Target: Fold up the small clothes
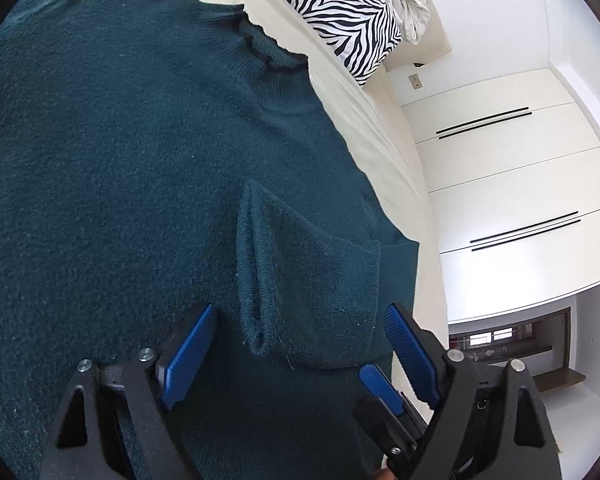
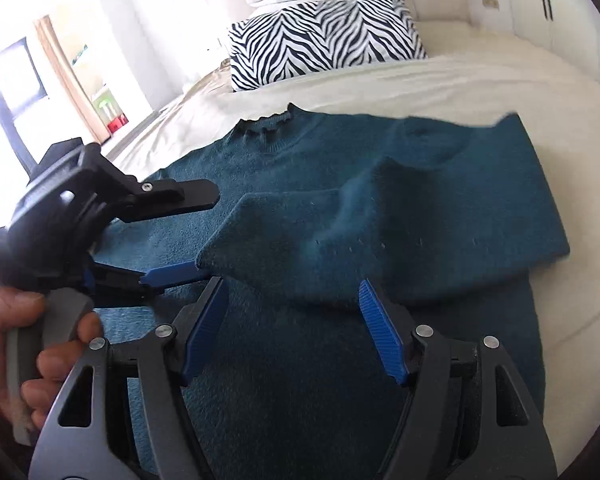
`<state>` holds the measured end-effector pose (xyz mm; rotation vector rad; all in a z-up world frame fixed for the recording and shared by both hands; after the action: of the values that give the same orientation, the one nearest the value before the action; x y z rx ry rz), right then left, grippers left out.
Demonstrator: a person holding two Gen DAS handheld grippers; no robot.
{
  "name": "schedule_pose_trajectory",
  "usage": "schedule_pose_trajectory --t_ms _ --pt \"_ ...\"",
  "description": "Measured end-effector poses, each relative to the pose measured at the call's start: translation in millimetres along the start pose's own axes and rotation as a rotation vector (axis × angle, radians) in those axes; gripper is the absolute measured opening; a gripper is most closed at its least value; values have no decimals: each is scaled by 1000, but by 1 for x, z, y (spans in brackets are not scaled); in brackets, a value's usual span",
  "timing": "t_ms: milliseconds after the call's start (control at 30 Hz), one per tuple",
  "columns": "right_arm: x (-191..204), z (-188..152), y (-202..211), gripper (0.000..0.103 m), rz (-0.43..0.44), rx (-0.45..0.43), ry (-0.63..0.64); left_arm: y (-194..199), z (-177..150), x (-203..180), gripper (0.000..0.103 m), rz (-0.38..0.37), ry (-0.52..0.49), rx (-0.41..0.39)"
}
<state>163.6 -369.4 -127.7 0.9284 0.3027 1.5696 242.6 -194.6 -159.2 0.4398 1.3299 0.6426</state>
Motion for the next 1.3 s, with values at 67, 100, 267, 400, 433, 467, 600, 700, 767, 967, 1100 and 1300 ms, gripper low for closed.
schedule_pose_trajectory --t_ms 67,100,267,400,433,467,600,700,767,967,1100,1300 --pt "-18 -7 10 67 56 -1 -104 -10 2 -3 55 41 -20 16" --pt "-25 -8 15 67 79 -13 -142 -15 3 -4 30 58 -23 35" --pt "-63 -11 29 67 172 -43 -314 -2 20 -20 10 102 -98 -9" --pt "-90 -11 41 67 250 -80 -438 44 50 -25 10 108 -159 -159" --pt "-96 -10 45 67 266 -87 -471 53 57 -22 10 122 -169 -189" --pt "-102 -7 48 67 285 -95 -506 61 62 -18 10 136 -173 -213" --pt "-121 5 45 69 357 -109 -671 72 78 11 10 180 -175 -263" --pt "-124 16 32 69 426 -104 -786 74 84 24 10 184 -175 -276" --pt "-121 24 15 69 456 -80 -840 72 86 21 10 177 -183 -298" --pt "-124 51 -19 69 449 -110 -920 95 99 18 10 189 -215 -383" --pt "-149 59 -9 67 408 -227 -955 82 101 37 10 227 -205 -351" --pt "-156 47 0 64 426 -226 -934 68 89 71 10 249 -142 -325"
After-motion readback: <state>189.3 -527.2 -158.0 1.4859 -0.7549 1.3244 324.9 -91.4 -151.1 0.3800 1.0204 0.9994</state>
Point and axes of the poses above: each gripper's, at about its wrist camera, not at the fingertips, and y roughly against the way its jaws point, x to its left, z to its top, the point moved 7 cm from there along -y, roughly the way its jaws point, and after that the axes turned 2 degrees about z, right-handed, at the moved point
